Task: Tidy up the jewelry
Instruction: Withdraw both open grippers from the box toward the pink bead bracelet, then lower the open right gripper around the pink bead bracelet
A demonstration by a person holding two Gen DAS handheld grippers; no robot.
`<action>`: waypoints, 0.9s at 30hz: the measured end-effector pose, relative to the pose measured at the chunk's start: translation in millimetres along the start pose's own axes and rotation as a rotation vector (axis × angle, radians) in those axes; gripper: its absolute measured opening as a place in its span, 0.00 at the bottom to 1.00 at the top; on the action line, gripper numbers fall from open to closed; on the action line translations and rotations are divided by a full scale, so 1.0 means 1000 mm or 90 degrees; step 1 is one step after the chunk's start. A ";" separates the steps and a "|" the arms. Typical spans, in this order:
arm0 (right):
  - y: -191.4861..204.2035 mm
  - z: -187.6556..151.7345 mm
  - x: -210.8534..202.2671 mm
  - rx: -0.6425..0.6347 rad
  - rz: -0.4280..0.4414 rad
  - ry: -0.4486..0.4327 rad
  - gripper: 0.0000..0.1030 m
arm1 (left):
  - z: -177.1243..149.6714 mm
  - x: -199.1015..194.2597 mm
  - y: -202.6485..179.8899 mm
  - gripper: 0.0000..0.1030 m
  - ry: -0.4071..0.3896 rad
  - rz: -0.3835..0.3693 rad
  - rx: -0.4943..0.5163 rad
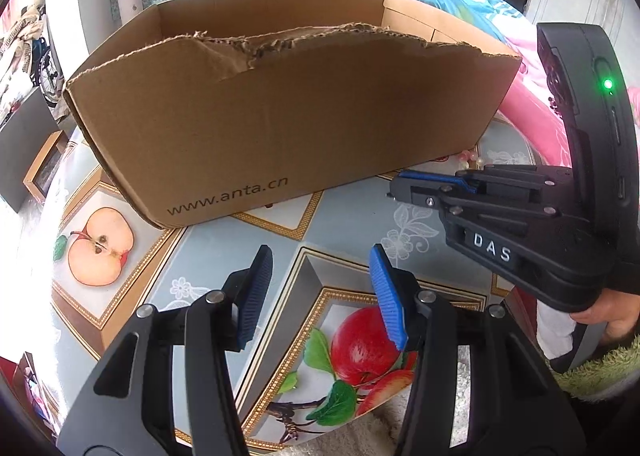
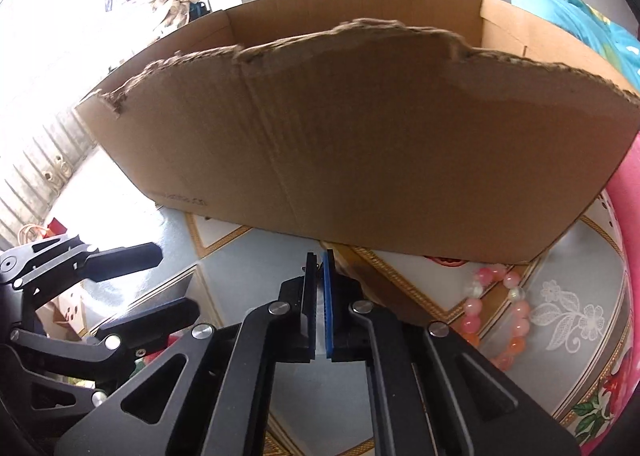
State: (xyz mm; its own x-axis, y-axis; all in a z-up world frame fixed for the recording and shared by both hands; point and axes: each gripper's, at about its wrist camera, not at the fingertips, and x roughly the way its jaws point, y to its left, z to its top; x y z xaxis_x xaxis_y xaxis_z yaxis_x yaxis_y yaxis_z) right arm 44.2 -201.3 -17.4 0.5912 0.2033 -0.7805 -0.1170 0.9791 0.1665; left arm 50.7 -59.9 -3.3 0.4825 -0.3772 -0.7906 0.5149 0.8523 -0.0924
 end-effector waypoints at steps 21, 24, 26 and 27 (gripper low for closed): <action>0.029 -0.016 -0.032 -0.012 0.044 -0.029 0.04 | -0.013 -0.011 0.023 0.46 0.014 0.027 -0.061; 0.003 -0.016 -0.048 0.022 -0.010 -0.042 0.07 | -0.012 -0.007 0.022 0.46 0.026 0.037 -0.062; -0.014 -0.018 -0.054 0.047 -0.036 -0.044 0.12 | -0.011 -0.004 0.022 0.46 0.036 0.040 -0.069; -0.021 -0.019 -0.055 0.058 -0.049 -0.042 0.15 | -0.011 -0.002 0.023 0.46 0.042 0.043 -0.072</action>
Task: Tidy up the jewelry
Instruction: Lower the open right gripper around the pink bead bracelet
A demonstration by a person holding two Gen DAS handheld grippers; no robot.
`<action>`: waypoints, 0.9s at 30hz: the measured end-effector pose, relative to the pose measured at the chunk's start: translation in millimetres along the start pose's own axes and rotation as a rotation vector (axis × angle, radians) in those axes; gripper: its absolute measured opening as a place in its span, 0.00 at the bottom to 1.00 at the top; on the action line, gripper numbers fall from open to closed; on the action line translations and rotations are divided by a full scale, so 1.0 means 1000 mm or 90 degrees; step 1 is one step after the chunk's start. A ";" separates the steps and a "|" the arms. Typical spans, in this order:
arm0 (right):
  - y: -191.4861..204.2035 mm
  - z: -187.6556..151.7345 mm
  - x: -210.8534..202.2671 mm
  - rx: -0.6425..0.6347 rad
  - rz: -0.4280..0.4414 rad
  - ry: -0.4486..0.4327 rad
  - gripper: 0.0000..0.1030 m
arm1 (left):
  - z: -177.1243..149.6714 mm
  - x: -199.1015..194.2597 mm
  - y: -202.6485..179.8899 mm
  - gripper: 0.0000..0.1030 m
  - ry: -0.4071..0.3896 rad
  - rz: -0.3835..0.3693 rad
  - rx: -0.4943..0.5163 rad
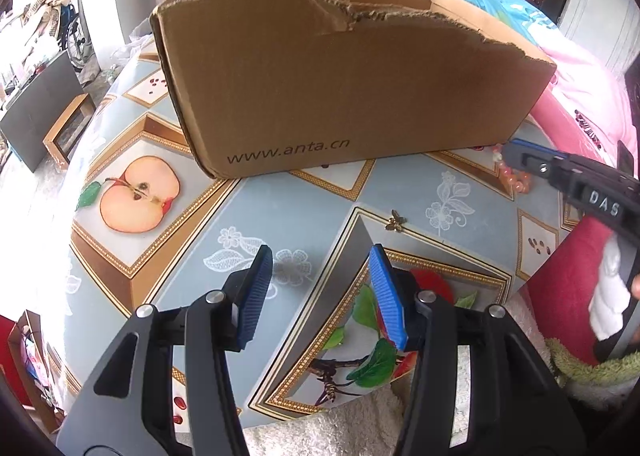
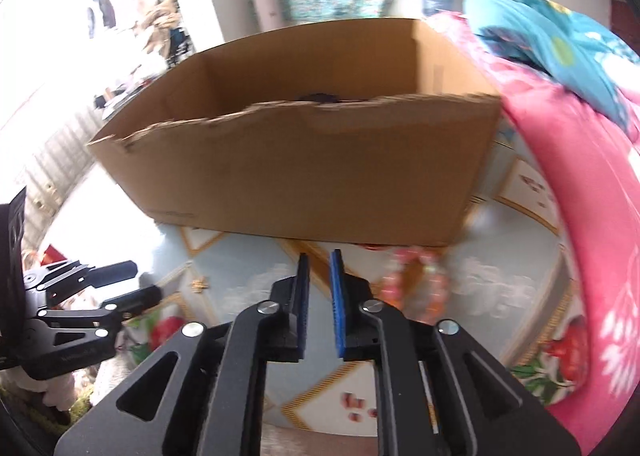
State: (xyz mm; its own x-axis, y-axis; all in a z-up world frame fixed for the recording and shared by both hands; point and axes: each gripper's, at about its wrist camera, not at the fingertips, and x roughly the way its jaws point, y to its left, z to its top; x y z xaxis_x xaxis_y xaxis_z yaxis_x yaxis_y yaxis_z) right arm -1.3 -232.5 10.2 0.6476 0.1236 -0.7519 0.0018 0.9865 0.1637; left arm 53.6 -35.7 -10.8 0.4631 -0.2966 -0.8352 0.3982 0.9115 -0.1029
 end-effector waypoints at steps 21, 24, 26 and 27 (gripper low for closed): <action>0.005 -0.001 0.009 0.000 -0.008 0.026 0.17 | 0.012 0.012 -0.021 0.58 0.031 0.029 0.019; -0.011 0.003 0.008 0.034 -0.040 0.029 0.21 | 0.013 0.012 -0.022 0.59 0.033 0.029 0.019; -0.017 0.002 0.011 0.050 -0.039 0.044 0.21 | 0.012 0.013 -0.021 0.60 0.032 0.029 0.019; -0.018 0.000 0.013 0.054 -0.031 0.055 0.21 | 0.011 0.014 -0.020 0.60 0.032 0.030 0.020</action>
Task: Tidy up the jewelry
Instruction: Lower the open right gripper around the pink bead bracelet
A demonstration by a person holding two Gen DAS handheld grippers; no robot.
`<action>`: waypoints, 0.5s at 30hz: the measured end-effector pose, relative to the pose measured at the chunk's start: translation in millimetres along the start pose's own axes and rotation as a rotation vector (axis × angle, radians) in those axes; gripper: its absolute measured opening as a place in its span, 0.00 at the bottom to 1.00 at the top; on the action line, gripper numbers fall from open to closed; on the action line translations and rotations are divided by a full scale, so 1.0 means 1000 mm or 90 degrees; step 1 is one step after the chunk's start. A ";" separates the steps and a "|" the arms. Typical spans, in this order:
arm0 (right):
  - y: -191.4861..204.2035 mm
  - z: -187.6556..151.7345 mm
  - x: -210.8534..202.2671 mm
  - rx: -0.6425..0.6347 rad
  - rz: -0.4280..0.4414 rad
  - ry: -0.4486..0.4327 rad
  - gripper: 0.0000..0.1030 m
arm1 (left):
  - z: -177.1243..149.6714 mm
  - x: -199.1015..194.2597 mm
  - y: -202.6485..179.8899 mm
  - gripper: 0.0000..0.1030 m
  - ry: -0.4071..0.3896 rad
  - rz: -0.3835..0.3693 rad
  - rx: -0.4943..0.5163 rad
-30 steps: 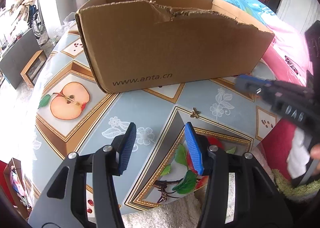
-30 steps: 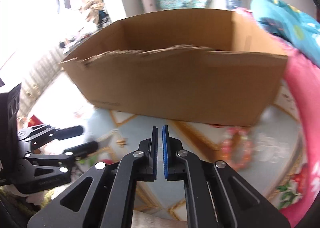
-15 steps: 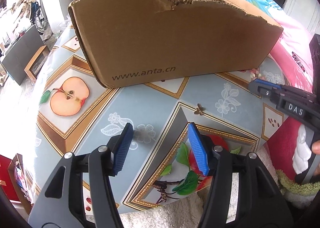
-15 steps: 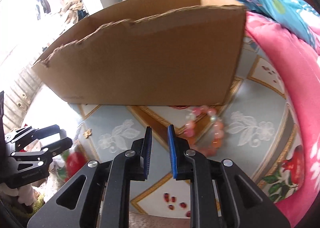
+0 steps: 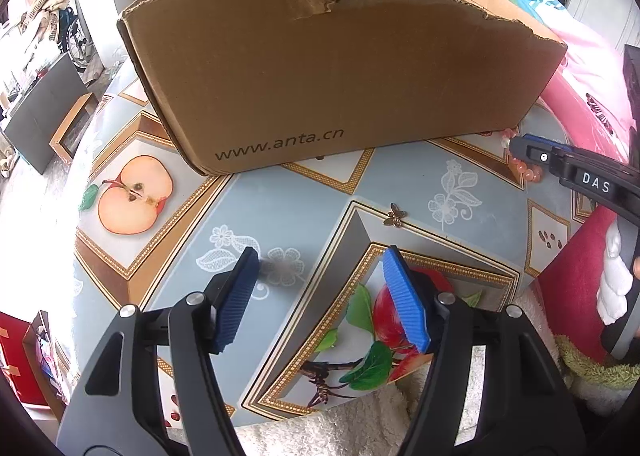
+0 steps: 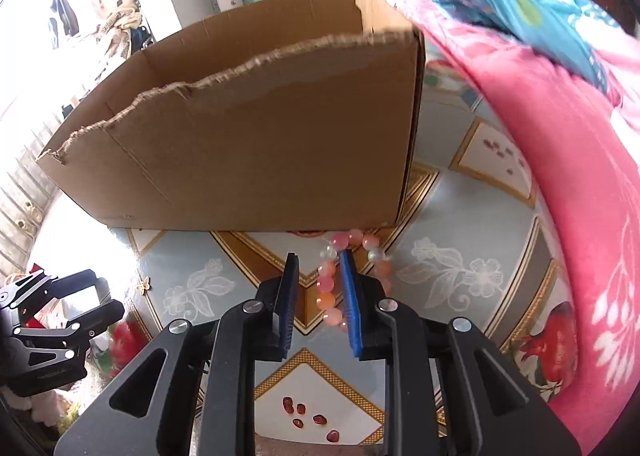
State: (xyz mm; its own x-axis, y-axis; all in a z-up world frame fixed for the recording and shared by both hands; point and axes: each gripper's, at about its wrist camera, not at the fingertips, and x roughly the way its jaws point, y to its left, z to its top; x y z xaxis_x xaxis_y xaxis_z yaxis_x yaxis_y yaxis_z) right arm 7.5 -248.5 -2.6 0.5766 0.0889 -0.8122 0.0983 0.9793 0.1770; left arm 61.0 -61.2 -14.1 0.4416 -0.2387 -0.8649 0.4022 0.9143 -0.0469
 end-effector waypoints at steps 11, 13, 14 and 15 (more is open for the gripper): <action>0.031 -0.010 0.010 -0.030 0.073 0.029 0.21 | 0.001 0.000 -0.001 0.61 0.002 0.001 -0.002; 0.036 -0.010 0.010 -0.034 0.082 0.032 0.21 | 0.001 0.001 -0.002 0.62 0.003 0.001 -0.003; 0.039 -0.010 0.010 -0.036 0.087 0.033 0.21 | 0.002 0.001 -0.002 0.62 0.004 0.001 -0.002; 0.041 -0.010 0.011 -0.040 0.091 0.034 0.21 | 0.002 0.001 -0.002 0.62 0.005 0.001 -0.002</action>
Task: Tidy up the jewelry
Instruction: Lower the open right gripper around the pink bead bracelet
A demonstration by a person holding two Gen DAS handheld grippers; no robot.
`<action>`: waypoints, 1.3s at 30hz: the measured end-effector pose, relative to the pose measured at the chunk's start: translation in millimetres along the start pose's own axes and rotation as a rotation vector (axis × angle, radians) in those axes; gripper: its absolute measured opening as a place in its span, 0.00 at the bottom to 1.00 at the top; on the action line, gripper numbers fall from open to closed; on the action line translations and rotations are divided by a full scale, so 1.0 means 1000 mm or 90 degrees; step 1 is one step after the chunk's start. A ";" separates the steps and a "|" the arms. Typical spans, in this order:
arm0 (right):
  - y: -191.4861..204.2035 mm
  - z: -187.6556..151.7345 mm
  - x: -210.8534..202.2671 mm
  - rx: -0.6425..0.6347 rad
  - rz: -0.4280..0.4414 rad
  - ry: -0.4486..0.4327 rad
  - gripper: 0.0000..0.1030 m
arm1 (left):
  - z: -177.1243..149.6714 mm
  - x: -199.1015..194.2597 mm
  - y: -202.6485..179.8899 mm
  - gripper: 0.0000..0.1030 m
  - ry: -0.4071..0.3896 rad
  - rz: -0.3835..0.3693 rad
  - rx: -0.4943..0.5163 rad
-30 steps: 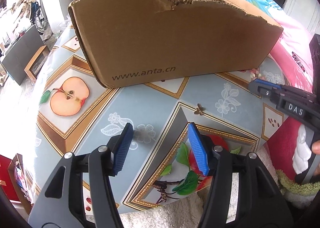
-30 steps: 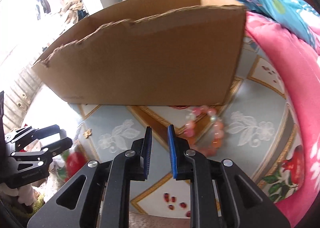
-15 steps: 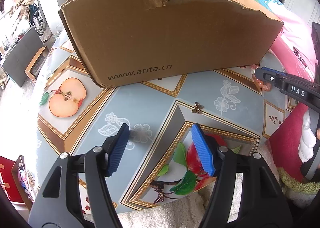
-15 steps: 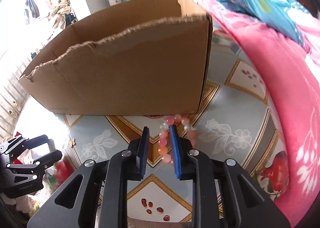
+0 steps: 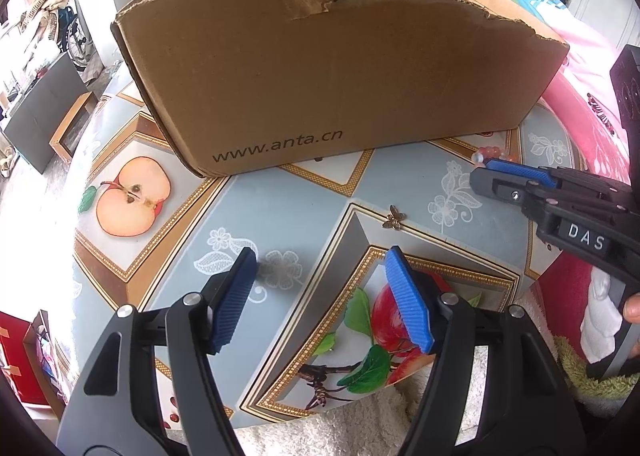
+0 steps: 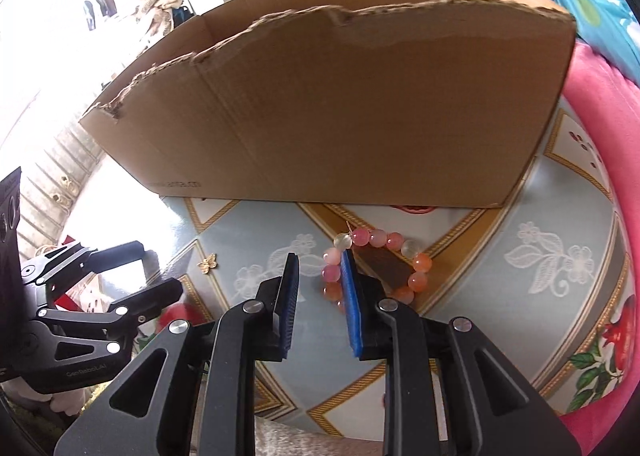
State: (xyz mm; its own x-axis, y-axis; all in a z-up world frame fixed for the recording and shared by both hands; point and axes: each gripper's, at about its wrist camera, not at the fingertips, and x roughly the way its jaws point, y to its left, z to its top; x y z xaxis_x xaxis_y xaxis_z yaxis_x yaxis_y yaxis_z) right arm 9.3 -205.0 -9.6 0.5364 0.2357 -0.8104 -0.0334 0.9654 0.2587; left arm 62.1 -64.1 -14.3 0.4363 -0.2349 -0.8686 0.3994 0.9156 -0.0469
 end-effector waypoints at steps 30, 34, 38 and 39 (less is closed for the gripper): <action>0.012 -0.005 0.008 -0.034 0.017 -0.017 0.21 | 0.005 0.007 -0.003 0.65 0.007 0.020 0.004; 0.007 -0.007 0.007 -0.029 0.025 -0.019 0.21 | 0.005 0.005 -0.002 0.65 -0.002 0.002 -0.004; 0.000 -0.010 0.007 -0.024 0.035 -0.023 0.21 | 0.004 -0.001 -0.004 0.59 -0.023 -0.044 0.001; -0.001 -0.010 0.007 -0.021 0.038 -0.025 0.21 | 0.004 -0.002 -0.005 0.56 -0.026 -0.058 0.005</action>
State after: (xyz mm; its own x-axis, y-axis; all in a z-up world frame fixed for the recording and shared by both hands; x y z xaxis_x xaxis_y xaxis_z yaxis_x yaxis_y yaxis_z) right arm 4.1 -203.7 -20.8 0.5653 0.2893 -0.7725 -0.0942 0.9530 0.2879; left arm 62.4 -69.8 -9.8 0.4308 -0.3307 -0.8397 0.4450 0.8873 -0.1211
